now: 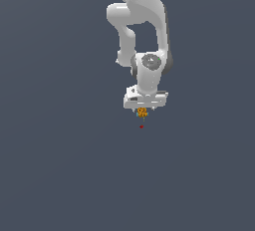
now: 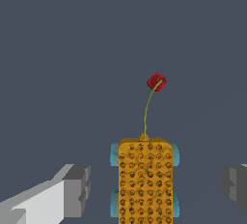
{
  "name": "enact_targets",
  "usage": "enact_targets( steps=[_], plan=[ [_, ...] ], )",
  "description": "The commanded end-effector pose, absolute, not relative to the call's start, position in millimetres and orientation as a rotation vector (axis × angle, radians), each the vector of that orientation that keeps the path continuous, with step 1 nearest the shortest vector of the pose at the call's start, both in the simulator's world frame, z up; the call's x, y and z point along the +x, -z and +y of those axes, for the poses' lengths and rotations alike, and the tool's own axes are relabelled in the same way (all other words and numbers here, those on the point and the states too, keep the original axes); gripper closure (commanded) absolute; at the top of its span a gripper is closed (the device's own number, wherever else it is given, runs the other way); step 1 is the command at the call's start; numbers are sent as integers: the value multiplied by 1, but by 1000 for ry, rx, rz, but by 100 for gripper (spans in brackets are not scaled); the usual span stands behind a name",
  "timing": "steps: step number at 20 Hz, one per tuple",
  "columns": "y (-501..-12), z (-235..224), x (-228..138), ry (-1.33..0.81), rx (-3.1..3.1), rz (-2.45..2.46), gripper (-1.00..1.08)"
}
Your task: Pick up the object and move it to a goal position.
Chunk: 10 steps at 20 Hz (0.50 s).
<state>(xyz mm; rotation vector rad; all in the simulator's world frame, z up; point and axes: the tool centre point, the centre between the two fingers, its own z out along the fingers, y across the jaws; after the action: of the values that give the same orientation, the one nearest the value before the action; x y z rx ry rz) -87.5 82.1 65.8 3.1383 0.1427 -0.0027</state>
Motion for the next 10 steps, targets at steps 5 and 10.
enact_targets(
  steps=[5,10],
  plan=[
    [-55,82,-88,2,3138,142,-92],
    [-32,82,-89,1,3138,143,-92]
  ],
)
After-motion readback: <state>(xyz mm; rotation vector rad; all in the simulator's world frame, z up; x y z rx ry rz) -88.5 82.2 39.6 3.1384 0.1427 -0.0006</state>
